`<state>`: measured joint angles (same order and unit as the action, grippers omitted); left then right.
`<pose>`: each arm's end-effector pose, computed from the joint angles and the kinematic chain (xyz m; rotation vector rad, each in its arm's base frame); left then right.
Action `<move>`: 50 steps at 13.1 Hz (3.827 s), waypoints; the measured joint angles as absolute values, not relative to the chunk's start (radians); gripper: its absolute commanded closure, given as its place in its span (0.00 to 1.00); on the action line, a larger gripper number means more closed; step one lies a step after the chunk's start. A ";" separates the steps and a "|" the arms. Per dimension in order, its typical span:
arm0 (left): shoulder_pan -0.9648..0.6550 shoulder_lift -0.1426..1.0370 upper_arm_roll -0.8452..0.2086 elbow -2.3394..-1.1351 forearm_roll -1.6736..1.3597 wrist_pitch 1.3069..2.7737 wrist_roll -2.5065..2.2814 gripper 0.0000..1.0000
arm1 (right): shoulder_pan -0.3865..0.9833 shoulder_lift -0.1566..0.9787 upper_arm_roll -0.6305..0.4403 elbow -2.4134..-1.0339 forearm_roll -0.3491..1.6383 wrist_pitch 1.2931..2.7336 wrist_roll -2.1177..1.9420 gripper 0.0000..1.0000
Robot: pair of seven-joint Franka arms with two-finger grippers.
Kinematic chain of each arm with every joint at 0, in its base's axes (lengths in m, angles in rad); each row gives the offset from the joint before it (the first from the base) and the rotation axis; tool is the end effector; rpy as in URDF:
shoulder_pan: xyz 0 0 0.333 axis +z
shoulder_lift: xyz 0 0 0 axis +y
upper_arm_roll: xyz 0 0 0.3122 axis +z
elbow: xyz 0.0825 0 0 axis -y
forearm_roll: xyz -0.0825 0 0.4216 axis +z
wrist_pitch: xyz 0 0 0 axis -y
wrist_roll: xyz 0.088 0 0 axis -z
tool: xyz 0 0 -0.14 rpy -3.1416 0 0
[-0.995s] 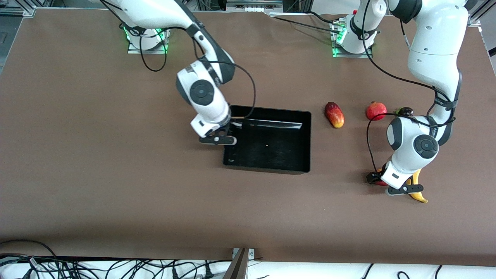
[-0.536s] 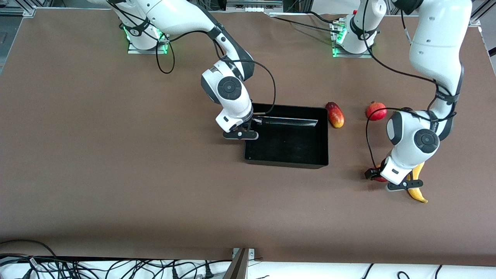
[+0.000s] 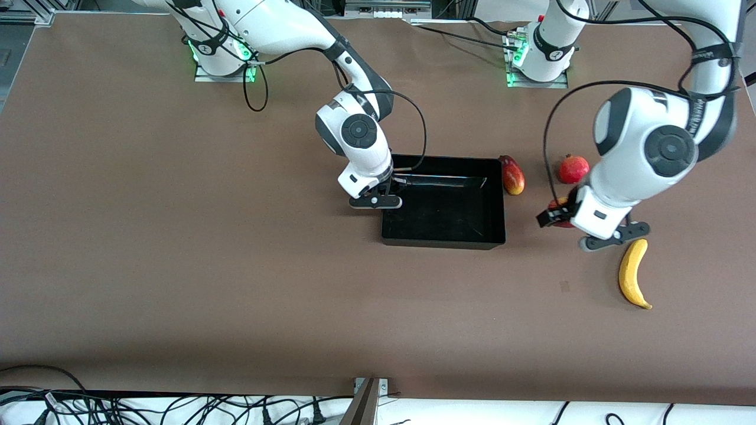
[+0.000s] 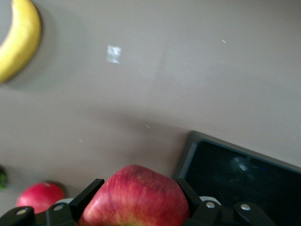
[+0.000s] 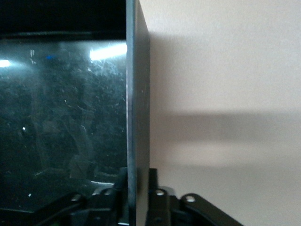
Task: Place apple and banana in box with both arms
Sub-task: 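Withdraw the right gripper while the left gripper carries the apple over the box, then lower the small red apple into the box and open the left gripper, then move the left gripper over to the yellow banana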
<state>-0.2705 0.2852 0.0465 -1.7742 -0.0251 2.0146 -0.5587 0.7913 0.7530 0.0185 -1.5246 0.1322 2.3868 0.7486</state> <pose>0.6424 -0.1500 0.3407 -3.0861 -0.5367 0.0699 0.5159 0.5455 0.1641 -2.9878 0.0537 -0.0022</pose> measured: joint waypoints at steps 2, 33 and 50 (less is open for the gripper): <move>-0.346 0.313 0.045 -1.778 -0.047 2.021 -0.679 1.00 | 0.783 0.743 0.007 -1.504 0.133 2.386 0.748 0.00; -0.448 0.551 -0.195 -1.769 0.030 2.172 -0.960 0.00 | 0.011 0.040 0.065 -1.643 0.032 1.718 0.019 0.00; 0.328 0.518 -0.176 -1.693 0.237 2.155 0.251 0.00 | -0.007 0.065 0.066 -1.633 0.022 1.714 0.020 0.00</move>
